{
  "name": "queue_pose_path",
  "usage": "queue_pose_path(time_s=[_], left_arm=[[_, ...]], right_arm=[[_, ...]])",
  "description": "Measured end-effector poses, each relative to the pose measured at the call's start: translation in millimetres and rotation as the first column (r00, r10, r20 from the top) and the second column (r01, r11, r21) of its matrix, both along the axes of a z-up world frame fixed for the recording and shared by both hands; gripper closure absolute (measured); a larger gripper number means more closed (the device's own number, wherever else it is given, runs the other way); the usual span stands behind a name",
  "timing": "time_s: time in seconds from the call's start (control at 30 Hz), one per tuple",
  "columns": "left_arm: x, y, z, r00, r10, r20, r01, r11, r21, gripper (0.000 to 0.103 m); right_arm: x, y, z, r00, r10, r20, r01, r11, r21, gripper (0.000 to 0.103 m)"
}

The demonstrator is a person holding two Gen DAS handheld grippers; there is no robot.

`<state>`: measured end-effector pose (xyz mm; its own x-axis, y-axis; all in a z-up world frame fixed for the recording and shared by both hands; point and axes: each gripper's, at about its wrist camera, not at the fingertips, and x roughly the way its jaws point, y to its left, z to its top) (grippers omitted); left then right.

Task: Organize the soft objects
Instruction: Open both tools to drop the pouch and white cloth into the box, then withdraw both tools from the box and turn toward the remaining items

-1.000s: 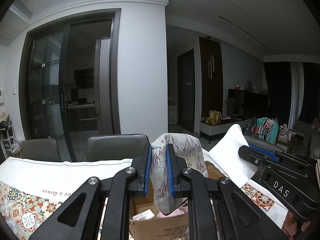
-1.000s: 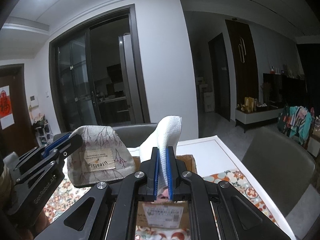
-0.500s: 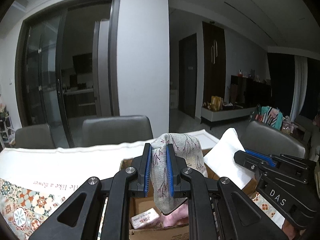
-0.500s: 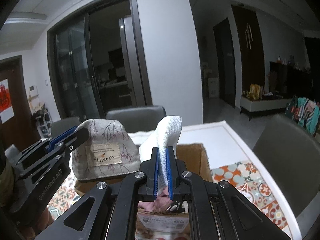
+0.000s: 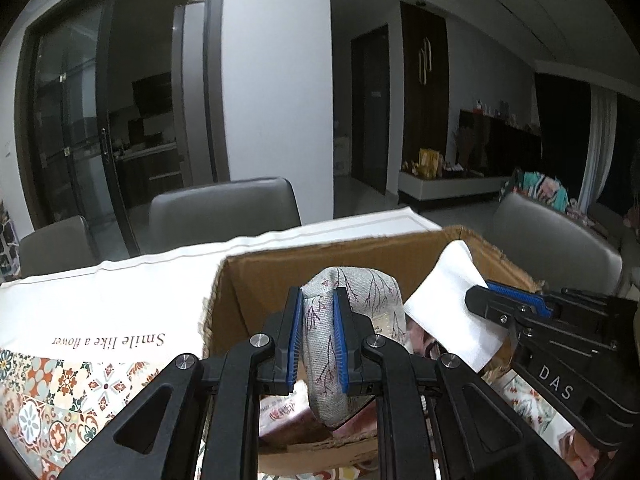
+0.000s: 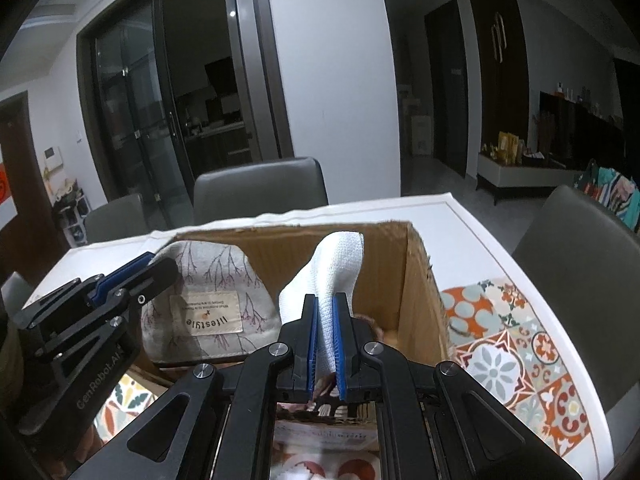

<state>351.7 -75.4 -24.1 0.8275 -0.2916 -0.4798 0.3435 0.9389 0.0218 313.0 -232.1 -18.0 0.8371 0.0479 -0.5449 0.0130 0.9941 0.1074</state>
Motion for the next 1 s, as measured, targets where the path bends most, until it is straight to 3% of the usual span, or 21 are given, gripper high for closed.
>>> queue_pose_path(time_s=[0.17, 0.27, 0.33, 0.37, 0.47, 1.0], left_arm=[[2.0, -2.5, -7.8, 0.999, -0.011, -0.031, 0.011, 1.0, 0.022, 0.085], [1.2, -0.6, -7.9, 0.999, -0.013, -0.042, 0.014, 1.0, 0.018, 0.078], [0.2, 0.5, -6.0, 0.999, -0.018, -0.042, 0.018, 1.0, 0.016, 0.059], [-1.0, 0.4, -4.8, 0.999, -0.017, -0.036, 0.017, 1.0, 0.015, 0.056], [-5.4, 3.1, -1.2, 1.0, -0.005, -0.015, 0.005, 1.0, 0.02, 0.055], [-63.0, 22.2, 32.7, 0.995, 0.015, 0.096, -0.015, 1.0, -0.006, 0.055]], right_arm=[[2.4, 0.2, -3.9, 1.0, 0.001, -0.02, -0.002, 1.0, -0.019, 0.094], [5.2, 2.3, -3.4, 0.999, 0.007, -0.032, -0.007, 1.0, -0.022, 0.093], [5.6, 2.2, -2.9, 0.999, 0.016, -0.037, -0.017, 1.0, -0.021, 0.091], [5.7, 2.3, -2.6, 0.999, 0.022, -0.038, -0.023, 1.0, -0.017, 0.086], [0.2, 3.6, 0.2, 1.0, 0.014, -0.013, -0.014, 0.999, -0.033, 0.068], [-46.0, 2.1, 28.9, 0.996, -0.024, 0.081, 0.025, 1.0, -0.018, 0.068]])
